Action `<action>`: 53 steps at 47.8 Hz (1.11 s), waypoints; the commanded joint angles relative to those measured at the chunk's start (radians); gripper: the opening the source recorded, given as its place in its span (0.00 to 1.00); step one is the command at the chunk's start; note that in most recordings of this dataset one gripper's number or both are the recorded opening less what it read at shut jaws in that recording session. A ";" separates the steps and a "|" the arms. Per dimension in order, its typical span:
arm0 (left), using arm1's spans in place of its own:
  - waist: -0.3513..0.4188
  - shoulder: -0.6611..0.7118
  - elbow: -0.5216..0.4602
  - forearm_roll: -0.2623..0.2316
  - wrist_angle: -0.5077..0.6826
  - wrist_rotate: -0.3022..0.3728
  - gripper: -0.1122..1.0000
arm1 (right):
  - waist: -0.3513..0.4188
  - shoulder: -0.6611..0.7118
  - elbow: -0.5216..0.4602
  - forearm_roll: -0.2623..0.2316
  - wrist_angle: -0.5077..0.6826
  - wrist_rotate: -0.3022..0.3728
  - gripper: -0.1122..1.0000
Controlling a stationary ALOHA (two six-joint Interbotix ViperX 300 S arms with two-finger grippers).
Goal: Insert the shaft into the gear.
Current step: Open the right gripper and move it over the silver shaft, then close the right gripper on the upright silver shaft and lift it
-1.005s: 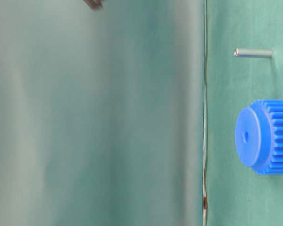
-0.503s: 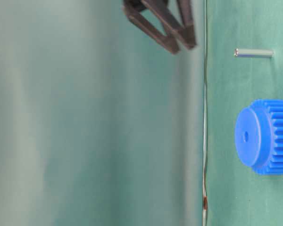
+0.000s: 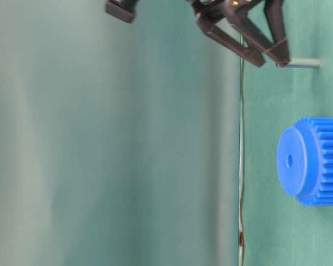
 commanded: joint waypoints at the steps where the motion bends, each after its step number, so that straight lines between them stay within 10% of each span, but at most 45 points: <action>1: -0.002 0.006 -0.021 0.002 -0.005 0.000 0.10 | -0.003 0.012 -0.015 0.011 -0.018 0.002 0.89; 14: 0.000 0.006 -0.023 0.003 -0.003 0.000 0.10 | -0.003 0.025 -0.014 0.020 -0.018 0.003 0.77; 27: 0.003 0.005 -0.023 0.002 -0.005 0.000 0.10 | -0.003 0.025 -0.012 0.020 -0.014 0.003 0.25; 53: 0.005 0.005 -0.023 0.002 0.002 -0.002 0.10 | -0.003 -0.055 -0.015 0.021 0.041 0.003 0.25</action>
